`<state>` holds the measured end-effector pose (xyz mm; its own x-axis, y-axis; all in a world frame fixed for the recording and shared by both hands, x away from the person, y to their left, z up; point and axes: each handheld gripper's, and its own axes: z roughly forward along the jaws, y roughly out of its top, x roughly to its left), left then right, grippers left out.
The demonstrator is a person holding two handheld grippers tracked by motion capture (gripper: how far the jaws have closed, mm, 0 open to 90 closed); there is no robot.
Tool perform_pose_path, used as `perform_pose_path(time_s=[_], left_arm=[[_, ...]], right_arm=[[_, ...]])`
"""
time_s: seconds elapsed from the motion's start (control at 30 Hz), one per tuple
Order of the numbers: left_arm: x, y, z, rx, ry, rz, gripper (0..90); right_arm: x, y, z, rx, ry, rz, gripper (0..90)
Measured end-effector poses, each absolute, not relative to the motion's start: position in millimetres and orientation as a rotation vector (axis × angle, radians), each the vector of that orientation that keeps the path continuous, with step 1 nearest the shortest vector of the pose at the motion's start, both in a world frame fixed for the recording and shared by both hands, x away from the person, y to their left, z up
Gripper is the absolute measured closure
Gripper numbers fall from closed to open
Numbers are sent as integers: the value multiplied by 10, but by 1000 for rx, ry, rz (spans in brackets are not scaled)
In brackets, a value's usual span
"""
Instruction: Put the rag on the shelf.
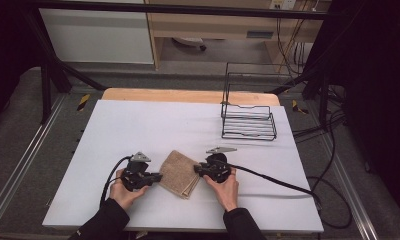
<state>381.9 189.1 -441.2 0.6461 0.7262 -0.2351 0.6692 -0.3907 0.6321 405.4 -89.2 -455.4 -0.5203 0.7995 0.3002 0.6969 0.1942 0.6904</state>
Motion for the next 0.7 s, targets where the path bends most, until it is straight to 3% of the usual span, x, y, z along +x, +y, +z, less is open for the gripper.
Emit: perform_pose_path(time_s=[0.2, 0.47, 0.7], left_arm=[[3779, 1907, -4376, 2143, 1091, 75, 861], [3559, 1804, -4327, 2102, 1111, 29, 859], [3489, 1748, -4346, 2100, 1142, 79, 827]], right_arm=[[4078, -902, -4523, 1497, 2339, 1269, 834], [4182, -942, -4419, 1449, 2377, 1287, 837], [4239, -890, -4500, 1350, 2412, 1260, 827]])
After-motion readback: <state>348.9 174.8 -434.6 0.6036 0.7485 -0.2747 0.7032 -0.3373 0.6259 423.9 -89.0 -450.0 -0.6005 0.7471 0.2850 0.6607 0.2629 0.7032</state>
